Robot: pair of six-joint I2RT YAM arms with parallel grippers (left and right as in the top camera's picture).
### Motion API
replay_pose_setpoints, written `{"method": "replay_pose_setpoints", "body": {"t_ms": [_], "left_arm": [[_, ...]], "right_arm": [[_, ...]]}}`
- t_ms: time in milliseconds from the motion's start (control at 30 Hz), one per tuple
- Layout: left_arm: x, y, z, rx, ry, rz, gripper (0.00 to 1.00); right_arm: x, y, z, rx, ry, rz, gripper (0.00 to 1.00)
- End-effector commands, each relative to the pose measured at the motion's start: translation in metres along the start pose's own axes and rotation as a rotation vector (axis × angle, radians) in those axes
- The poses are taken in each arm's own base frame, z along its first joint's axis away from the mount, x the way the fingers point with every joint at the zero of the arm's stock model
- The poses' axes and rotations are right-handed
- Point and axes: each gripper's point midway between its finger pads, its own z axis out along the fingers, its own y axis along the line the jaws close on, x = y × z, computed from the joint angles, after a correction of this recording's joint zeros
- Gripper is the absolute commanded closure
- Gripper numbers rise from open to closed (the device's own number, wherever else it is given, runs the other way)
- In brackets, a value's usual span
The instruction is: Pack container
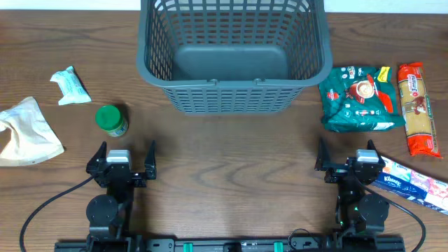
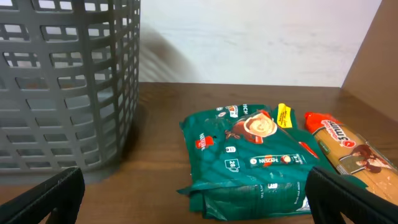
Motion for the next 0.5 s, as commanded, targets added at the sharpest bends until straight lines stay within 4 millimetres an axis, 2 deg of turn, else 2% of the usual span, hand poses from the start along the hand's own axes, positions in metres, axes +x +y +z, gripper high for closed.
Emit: {"method": "replay_pose_setpoints", "body": {"t_ms": [0,467], "left_arm": [[0.0168,0.0012,0.0023,-0.009,0.039,0.012,0.01],[0.0168,0.0012,0.0023,-0.009,0.039,0.012,0.01]], "right_arm": [[0.0012,0.0018,0.0000,-0.004,0.000,-0.009,0.01],[0.0012,0.0018,0.0000,-0.004,0.000,-0.009,0.01]]}}
